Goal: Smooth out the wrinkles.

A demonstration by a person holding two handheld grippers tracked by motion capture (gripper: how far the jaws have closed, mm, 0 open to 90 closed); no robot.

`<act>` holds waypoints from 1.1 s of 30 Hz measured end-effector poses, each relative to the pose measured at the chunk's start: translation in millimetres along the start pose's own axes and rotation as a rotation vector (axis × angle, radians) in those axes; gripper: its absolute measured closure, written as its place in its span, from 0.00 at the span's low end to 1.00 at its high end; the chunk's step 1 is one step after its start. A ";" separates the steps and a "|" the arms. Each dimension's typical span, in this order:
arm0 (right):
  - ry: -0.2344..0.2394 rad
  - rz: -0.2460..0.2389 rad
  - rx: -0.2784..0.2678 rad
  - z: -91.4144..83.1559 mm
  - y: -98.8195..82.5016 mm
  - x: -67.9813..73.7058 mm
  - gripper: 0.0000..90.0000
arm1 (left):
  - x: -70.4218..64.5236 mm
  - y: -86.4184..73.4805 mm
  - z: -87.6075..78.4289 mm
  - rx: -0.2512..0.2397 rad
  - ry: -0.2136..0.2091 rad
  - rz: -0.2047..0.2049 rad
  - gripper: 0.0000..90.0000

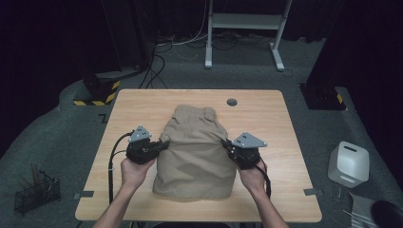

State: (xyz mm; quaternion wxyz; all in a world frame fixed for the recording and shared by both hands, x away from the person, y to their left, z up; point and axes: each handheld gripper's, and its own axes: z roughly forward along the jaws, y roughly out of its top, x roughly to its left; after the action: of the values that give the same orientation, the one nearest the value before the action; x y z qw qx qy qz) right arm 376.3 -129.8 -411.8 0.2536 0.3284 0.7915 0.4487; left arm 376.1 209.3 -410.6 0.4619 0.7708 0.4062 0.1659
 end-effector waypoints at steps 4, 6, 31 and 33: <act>-0.011 -0.008 -0.020 1.2 12.4 -7.7 0.97 | 2.7 14.6 -0.5 -0.023 0.017 0.025 0.93; -0.017 -0.010 -0.026 1.5 18.9 -11.3 0.97 | 4.0 20.7 -0.3 -0.030 0.019 0.029 0.93; 0.044 -0.070 -0.055 -19.8 19.4 8.2 0.97 | -5.7 -7.9 -30.0 -0.082 -0.027 -0.017 0.93; 0.057 -0.068 -0.057 -28.0 9.7 15.8 0.97 | -10.1 -16.2 -32.5 -0.075 -0.044 -0.019 0.93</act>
State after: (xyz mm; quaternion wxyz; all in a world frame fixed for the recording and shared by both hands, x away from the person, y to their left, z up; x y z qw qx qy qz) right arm 349.3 -129.5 -391.8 0.2555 0.2809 0.7960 0.4713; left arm 341.7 224.2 -406.2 0.5008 0.7525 0.3968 0.1597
